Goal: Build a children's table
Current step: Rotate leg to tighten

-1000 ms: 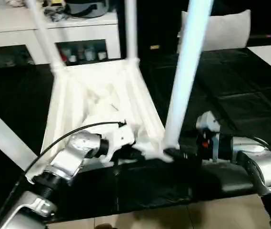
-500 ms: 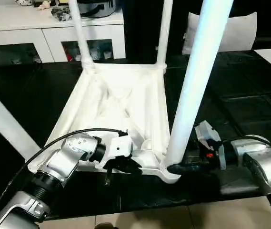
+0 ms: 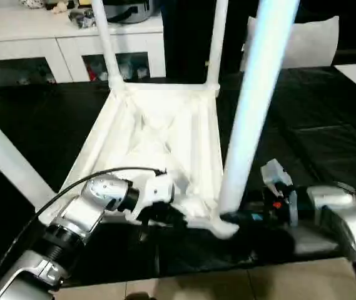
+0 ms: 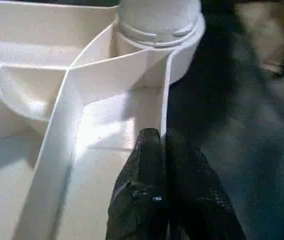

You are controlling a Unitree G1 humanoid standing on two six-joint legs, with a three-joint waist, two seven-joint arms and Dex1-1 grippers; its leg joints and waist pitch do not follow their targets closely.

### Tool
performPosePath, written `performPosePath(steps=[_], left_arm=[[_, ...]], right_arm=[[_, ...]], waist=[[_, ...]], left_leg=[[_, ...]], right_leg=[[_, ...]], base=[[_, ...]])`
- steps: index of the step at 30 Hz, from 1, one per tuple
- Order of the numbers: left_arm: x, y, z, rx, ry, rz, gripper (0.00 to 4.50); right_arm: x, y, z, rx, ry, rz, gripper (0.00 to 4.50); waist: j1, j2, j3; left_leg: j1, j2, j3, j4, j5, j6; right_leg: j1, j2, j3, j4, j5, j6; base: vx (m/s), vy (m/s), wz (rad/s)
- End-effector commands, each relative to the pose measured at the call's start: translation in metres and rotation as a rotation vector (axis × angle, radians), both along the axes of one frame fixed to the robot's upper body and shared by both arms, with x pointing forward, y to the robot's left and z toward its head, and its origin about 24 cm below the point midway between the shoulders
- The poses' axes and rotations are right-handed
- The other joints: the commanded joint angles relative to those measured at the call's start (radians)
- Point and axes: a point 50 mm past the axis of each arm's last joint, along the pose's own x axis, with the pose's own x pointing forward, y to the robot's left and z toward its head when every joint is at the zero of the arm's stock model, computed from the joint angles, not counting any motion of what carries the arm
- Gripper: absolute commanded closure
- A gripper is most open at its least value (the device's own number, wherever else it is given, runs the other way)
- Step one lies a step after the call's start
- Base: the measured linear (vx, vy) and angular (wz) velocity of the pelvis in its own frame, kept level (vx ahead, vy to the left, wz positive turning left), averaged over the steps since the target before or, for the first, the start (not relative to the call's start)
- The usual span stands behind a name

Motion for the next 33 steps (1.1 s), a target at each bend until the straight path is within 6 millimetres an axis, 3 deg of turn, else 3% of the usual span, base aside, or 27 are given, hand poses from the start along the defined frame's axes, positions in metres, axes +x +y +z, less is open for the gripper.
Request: performPosePath(steps=[1,4,5,6,8,9,10,13,15,16,20,22,27,28,31,33], left_arm=[[0.009,-0.027,0.016,-0.085,-0.074,0.078,4.50],[0.018,-0.033,0.016,-0.092,-0.093,0.208,4.50],[0.021,-0.036,0.016,-0.095,-0.096,0.263,4.50],[0.025,-0.041,0.015,-0.106,-0.094,0.326,4.50],[0.028,-0.051,0.014,-0.120,-0.096,0.399,4.50],[0.029,-0.057,0.015,-0.127,-0.102,0.418,4.50],[0.029,-0.061,0.015,-0.131,-0.107,0.426,4.50],[0.028,-0.065,0.016,-0.132,-0.121,0.405,4.50],[0.027,-0.064,0.016,-0.125,-0.127,0.390,4.50],[0.027,-0.061,0.016,-0.115,-0.145,0.373,4.50],[0.028,-0.050,0.017,-0.095,-0.175,0.337,4.50],[0.027,-0.042,0.017,-0.084,-0.180,0.294,4.50],[0.023,-0.034,0.015,-0.060,-0.171,0.224,4.50],[0.020,-0.030,0.013,-0.043,-0.172,0.168,4.50],[0.015,-0.024,0.012,-0.022,-0.162,0.078,4.50],[0.010,-0.022,0.014,-0.040,-0.155,-0.002,4.50]], right_arm=[[0.005,0.031,-0.003,0.024,0.025,-0.066,2.52],[0.019,0.038,-0.008,-0.036,0.035,-0.272,2.52],[0.024,0.040,-0.011,-0.068,0.042,-0.357,2.52],[0.029,0.042,-0.013,-0.105,0.045,-0.455,2.52],[0.034,0.045,-0.015,-0.127,0.037,-0.552,2.52],[0.037,0.046,-0.014,-0.128,0.014,-0.582,2.18],[0.038,0.047,-0.013,-0.125,-0.003,-0.595,1.98],[0.039,0.049,-0.010,-0.091,-0.027,-0.595,1.84],[0.038,0.050,-0.006,-0.056,-0.041,-0.565,1.42],[0.037,0.049,-0.003,-0.038,-0.046,-0.536,1.42],[0.032,0.036,0.003,-0.034,-0.065,-0.463,1.05],[0.030,0.019,0.005,-0.066,-0.086,-0.398,0.86],[0.027,0.004,0.009,-0.095,-0.106,-0.317,0.48],[0.025,-0.003,0.013,-0.122,-0.135,-0.251,0.48],[0.021,-0.009,0.017,-0.139,-0.164,-0.134,0.48],[0.016,-0.013,0.021,-0.131,-0.162,-0.036,0.48]], waist=[[-0.014,-0.015,-0.056],[-0.045,-0.015,-0.054],[-0.058,-0.008,-0.055],[-0.070,-0.012,-0.057],[-0.079,-0.013,-0.059],[-0.082,-0.011,-0.059],[-0.080,-0.011,-0.060],[-0.075,-0.007,-0.069],[-0.074,-0.007,-0.072],[-0.074,-0.008,-0.071],[-0.067,-0.004,-0.072],[-0.060,-0.005,-0.072],[-0.054,-0.004,-0.069],[-0.054,-0.010,-0.069],[-0.044,-0.009,-0.070],[-0.037,-0.017,-0.070]], left_leg=[[0.006,0.025,-0.013,-0.077,-0.259,0.006],[0.004,0.019,-0.018,-0.078,-0.283,-0.010],[0.000,0.020,-0.019,-0.079,-0.284,-0.007],[0.000,0.018,-0.019,-0.078,-0.282,-0.007],[0.003,0.016,-0.017,-0.075,-0.272,-0.001],[0.004,0.015,-0.015,-0.073,-0.265,0.005],[0.004,0.015,-0.014,-0.072,-0.257,0.011],[-0.005,0.023,-0.015,-0.073,-0.190,0.037],[-0.007,0.023,-0.013,-0.071,-0.152,0.053],[-0.008,0.022,-0.012,-0.070,-0.145,0.058],[-0.006,0.024,-0.010,-0.068,-0.139,0.079],[-0.003,0.026,-0.009,-0.067,-0.141,0.081],[-0.002,0.029,-0.008,-0.069,-0.159,0.078],[-0.002,0.029,-0.008,-0.068,-0.160,0.078],[-0.002,0.031,-0.008,-0.067,-0.161,0.085],[0.000,0.033,-0.006,-0.066,-0.149,0.094]], right_leg=[[0.050,-0.060,0.038,-0.107,-0.505,-0.103],[0.050,-0.058,0.031,-0.118,-0.562,-0.065],[0.050,-0.056,0.033,-0.118,-0.545,-0.059],[0.048,-0.053,0.033,-0.118,-0.519,-0.067],[0.046,-0.053,0.034,-0.118,-0.503,-0.075],[0.044,-0.053,0.035,-0.119,-0.495,-0.080],[0.043,-0.053,0.037,-0.121,-0.486,-0.081],[0.053,-0.052,0.043,-0.101,-0.320,-0.122],[0.059,-0.052,0.045,-0.091,-0.227,-0.153],[0.059,-0.052,0.045,-0.090,-0.212,-0.160],[0.063,-0.053,0.045,-0.091,-0.203,-0.172],[0.063,-0.054,0.046,-0.089,-0.197,-0.178],[0.060,-0.055,0.046,-0.088,-0.219,-0.186],[0.061,-0.055,0.046,-0.089,-0.223,-0.185],[0.061,-0.058,0.048,-0.086,-0.220,-0.183],[0.058,-0.058,0.049,-0.084,-0.216,-0.190]], base=[[0.000,0.000,0.00],[0.000,0.000,0.00],[0.000,0.000,0.00],[0.000,0.000,0.00],[0.000,0.000,0.00],[0.000,0.000,0.00],[0.000,0.000,0.00],[0.000,0.000,0.00],[0.000,0.000,0.00],[0.000,0.000,0.00],[0.000,0.000,0.00],[0.000,0.000,0.00],[0.000,0.000,0.00],[0.000,0.000,0.00],[0.000,0.000,0.00],[0.000,0.000,0.00]])
